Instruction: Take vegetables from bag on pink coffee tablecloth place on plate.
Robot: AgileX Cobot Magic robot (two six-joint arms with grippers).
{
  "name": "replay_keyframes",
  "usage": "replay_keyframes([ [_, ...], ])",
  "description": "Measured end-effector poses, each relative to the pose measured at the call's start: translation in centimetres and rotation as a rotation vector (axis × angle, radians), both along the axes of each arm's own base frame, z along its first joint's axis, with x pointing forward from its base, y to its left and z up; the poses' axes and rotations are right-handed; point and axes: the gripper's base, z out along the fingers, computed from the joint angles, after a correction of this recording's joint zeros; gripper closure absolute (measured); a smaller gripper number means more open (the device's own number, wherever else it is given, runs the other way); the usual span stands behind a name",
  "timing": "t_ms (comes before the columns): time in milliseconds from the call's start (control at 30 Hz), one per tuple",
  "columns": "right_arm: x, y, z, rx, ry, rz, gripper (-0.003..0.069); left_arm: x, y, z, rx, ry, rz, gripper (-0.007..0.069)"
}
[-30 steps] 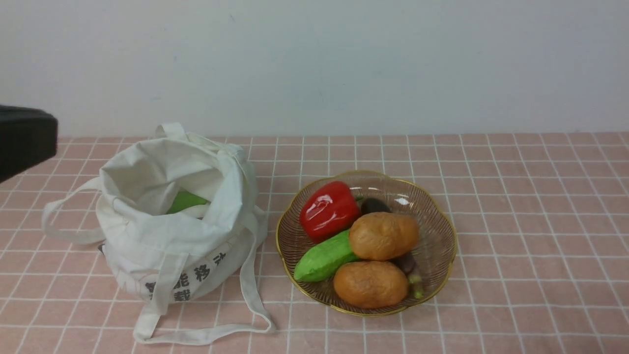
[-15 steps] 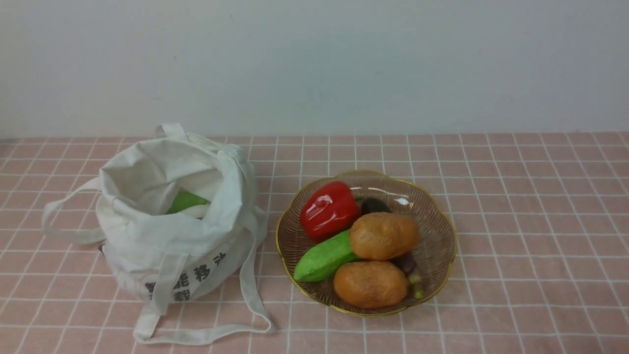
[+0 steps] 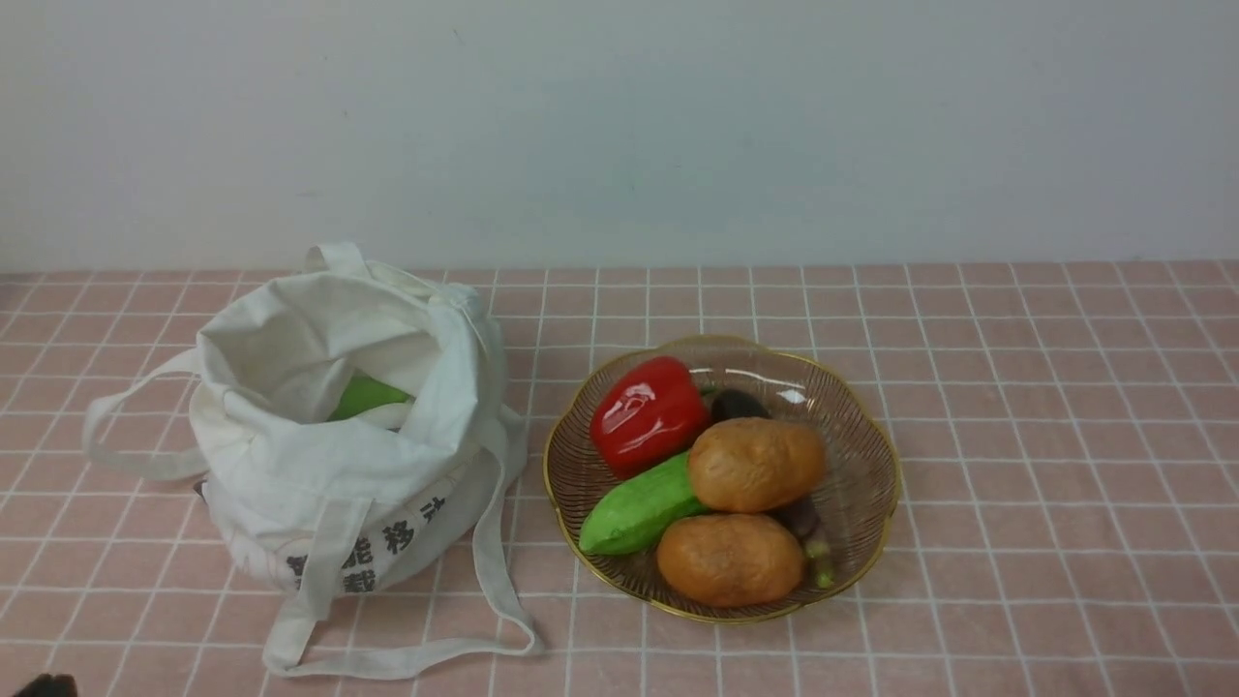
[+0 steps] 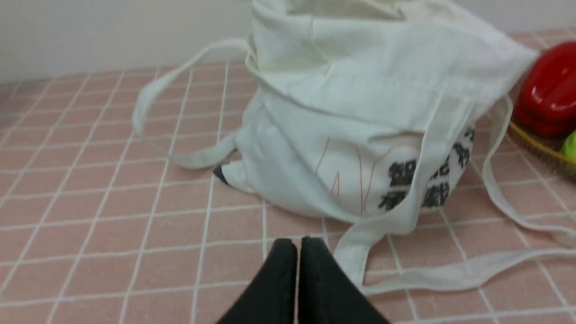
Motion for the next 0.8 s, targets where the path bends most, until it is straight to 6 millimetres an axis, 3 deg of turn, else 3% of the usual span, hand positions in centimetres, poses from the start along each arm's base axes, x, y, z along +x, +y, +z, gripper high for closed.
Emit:
replay_keyframes([
  [800, 0.00, 0.00, 0.00, 0.000, 0.000, 0.000, 0.0671, 0.07, -0.03, -0.47, -0.005, 0.002, -0.001, 0.0629],
])
